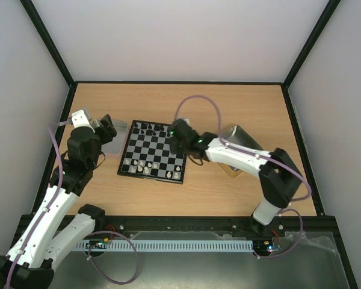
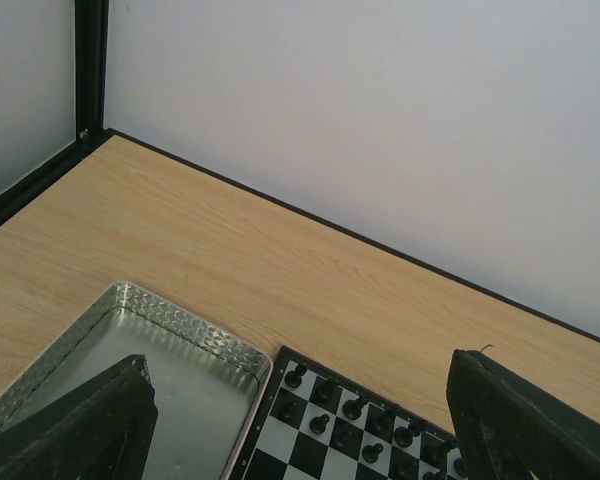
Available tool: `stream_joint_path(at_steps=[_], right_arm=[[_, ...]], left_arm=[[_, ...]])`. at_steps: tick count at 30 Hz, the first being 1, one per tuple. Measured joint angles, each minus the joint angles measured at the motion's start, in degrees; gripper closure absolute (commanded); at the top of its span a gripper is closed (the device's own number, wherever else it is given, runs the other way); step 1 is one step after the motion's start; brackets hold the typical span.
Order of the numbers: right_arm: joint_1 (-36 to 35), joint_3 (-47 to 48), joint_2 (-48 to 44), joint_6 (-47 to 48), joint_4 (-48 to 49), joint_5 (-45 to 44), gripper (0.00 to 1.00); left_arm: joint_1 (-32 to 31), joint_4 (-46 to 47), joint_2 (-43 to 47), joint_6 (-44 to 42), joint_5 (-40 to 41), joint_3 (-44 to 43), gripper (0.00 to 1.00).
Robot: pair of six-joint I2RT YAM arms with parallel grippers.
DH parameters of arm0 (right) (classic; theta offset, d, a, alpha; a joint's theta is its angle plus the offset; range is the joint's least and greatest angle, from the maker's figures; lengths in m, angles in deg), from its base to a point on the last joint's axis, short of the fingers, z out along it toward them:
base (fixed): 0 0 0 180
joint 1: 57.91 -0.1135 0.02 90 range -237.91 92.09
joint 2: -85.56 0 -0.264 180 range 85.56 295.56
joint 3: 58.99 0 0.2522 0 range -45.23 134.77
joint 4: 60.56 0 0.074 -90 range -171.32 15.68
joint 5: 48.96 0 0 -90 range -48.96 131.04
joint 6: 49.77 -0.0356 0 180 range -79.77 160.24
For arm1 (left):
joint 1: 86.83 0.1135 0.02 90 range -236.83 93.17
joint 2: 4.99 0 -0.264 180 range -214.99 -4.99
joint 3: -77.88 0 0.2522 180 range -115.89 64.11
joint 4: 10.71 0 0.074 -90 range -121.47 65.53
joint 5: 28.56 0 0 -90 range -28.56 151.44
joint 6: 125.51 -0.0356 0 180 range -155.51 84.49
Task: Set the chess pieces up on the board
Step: Place the chess piece on the chessboard.
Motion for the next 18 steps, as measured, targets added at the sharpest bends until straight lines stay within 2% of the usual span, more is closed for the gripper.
stream_joint_path(at_steps=[7, 18], right_arm=[[-8.8, 3.7, 9.1, 1.6, -0.6, 1.5, 0.96], [-10.8, 5.7, 13.3, 2.4, -2.1, 4.1, 0.95]], left_arm=[[0.0, 0.0, 0.0, 0.0, 0.0, 0.0, 0.19], [0.0, 0.0, 0.0, 0.0, -0.1, 0.0, 0.19]])
